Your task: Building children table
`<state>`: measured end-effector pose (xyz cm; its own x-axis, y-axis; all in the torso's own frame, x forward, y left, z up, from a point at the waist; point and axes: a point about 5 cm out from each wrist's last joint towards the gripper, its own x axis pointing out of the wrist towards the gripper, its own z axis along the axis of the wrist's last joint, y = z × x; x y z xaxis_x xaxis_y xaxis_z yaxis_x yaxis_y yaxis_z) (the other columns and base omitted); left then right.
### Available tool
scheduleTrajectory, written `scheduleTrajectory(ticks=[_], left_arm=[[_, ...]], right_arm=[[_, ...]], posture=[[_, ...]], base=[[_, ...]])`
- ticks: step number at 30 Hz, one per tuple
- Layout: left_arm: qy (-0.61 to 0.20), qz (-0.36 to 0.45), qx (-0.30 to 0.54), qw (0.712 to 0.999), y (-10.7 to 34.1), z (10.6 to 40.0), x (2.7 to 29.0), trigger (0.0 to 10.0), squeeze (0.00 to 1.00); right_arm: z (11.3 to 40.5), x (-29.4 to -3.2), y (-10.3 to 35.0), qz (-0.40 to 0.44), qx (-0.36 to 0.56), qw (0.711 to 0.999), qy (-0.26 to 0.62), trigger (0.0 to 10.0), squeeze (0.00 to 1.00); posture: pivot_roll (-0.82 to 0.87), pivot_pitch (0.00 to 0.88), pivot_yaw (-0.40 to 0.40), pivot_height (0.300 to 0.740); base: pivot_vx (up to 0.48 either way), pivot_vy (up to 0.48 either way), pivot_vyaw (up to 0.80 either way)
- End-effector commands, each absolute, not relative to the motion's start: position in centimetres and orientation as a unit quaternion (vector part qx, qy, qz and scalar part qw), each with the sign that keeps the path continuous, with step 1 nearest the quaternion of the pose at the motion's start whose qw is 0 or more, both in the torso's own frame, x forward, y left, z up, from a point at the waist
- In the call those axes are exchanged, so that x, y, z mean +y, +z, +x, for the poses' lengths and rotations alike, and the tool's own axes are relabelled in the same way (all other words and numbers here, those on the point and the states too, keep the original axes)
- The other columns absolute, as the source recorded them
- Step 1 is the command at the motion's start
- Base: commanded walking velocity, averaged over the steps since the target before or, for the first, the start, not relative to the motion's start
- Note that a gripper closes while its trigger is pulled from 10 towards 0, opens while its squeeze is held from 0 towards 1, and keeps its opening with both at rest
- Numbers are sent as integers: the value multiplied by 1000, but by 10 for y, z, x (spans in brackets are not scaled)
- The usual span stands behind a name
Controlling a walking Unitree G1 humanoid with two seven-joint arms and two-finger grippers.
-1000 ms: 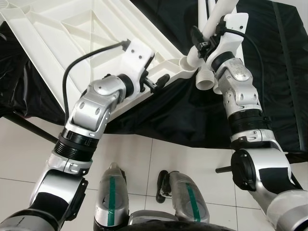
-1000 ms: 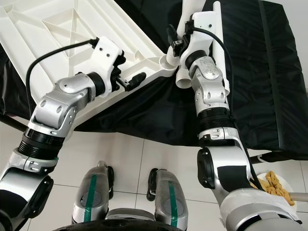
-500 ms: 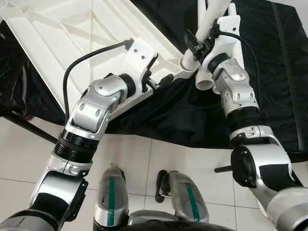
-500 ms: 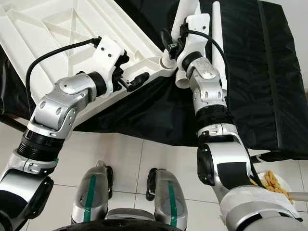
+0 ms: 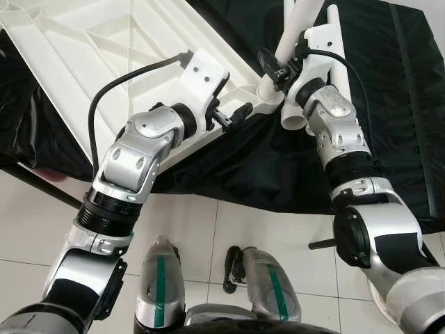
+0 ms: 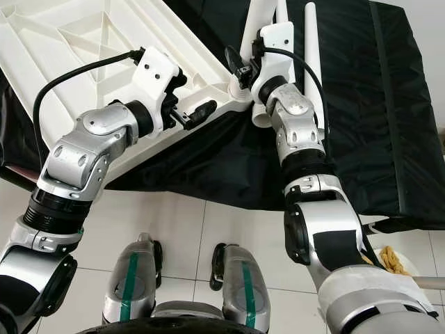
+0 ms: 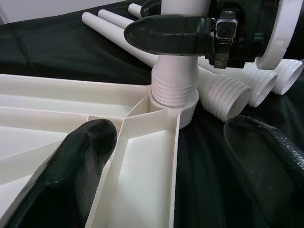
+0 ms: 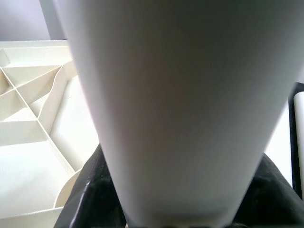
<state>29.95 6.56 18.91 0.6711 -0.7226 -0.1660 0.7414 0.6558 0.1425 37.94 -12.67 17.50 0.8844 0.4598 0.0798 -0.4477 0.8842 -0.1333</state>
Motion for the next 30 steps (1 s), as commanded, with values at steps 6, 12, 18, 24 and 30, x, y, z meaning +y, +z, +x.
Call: scheduleTrajectory(ticks=[6, 12, 18, 24, 30], left_arm=[[-398, 102, 47, 911, 190, 298, 66, 10000, 0], [-399, 104, 46, 910, 192, 298, 66, 10000, 0], [-397, 104, 45, 911, 193, 297, 67, 10000, 0], [-397, 104, 43, 911, 194, 298, 66, 10000, 0], [-394, 103, 41, 912, 196, 298, 67, 10000, 0]], right_arm=[[378, -127, 154, -57, -2, 968, 246, 10000, 0], [378, -128, 155, -55, -5, 963, 263, 10000, 0], [383, -133, 158, 1, 9, 971, 241, 10000, 0], [389, -135, 163, 25, 19, 973, 230, 10000, 0], [392, -137, 166, 21, 23, 974, 225, 10000, 0]], posture=[[161, 44, -78, 740], [165, 45, -77, 740], [166, 48, -77, 740], [168, 50, -80, 740], [171, 51, -85, 740]], base=[[0, 0, 0], [0, 0, 0], [0, 0, 0], [0, 0, 0], [0, 0, 0]])
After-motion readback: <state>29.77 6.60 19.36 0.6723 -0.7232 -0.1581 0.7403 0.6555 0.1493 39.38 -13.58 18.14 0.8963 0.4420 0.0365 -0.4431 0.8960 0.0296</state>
